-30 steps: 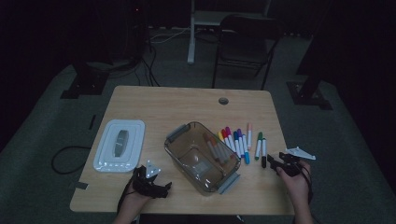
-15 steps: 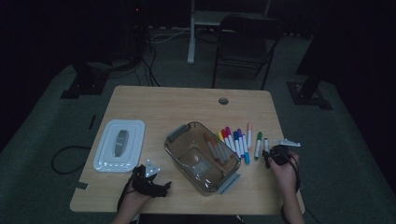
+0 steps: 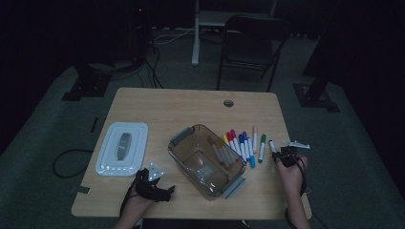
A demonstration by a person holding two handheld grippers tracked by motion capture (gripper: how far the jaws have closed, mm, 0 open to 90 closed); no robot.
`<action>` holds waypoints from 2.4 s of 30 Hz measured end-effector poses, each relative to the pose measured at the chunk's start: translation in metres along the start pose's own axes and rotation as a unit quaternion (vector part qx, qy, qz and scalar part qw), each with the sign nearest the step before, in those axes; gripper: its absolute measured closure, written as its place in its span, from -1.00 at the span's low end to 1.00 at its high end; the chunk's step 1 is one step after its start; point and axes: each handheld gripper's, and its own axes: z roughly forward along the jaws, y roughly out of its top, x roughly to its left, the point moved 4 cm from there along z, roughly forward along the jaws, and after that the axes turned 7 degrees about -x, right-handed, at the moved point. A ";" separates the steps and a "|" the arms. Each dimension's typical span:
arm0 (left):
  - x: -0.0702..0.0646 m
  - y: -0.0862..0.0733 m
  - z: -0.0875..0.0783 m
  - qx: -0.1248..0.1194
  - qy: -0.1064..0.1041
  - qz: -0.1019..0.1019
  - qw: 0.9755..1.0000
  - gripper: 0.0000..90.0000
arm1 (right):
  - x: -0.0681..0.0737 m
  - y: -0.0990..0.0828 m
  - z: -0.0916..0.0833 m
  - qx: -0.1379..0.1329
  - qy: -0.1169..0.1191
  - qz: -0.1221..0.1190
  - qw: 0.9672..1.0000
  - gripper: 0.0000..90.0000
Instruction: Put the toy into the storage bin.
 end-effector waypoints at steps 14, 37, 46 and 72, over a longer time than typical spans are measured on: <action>0.000 0.000 0.000 0.000 0.000 -0.001 1.000 -0.99 | 0.033 0.041 -0.044 -0.039 0.051 -0.025 0.998 0.70; 0.000 0.000 0.000 0.001 0.000 0.000 1.000 -0.99 | 0.173 0.098 -0.128 -0.110 0.236 -0.118 0.958 0.70; 0.000 0.000 0.000 0.001 0.000 0.001 1.000 -0.99 | 0.230 0.087 -0.127 -0.080 0.295 -0.157 0.939 0.70; 0.001 0.000 0.000 0.000 0.004 -0.002 1.000 -0.99 | 0.287 0.051 -0.054 0.117 0.326 -0.195 0.918 0.70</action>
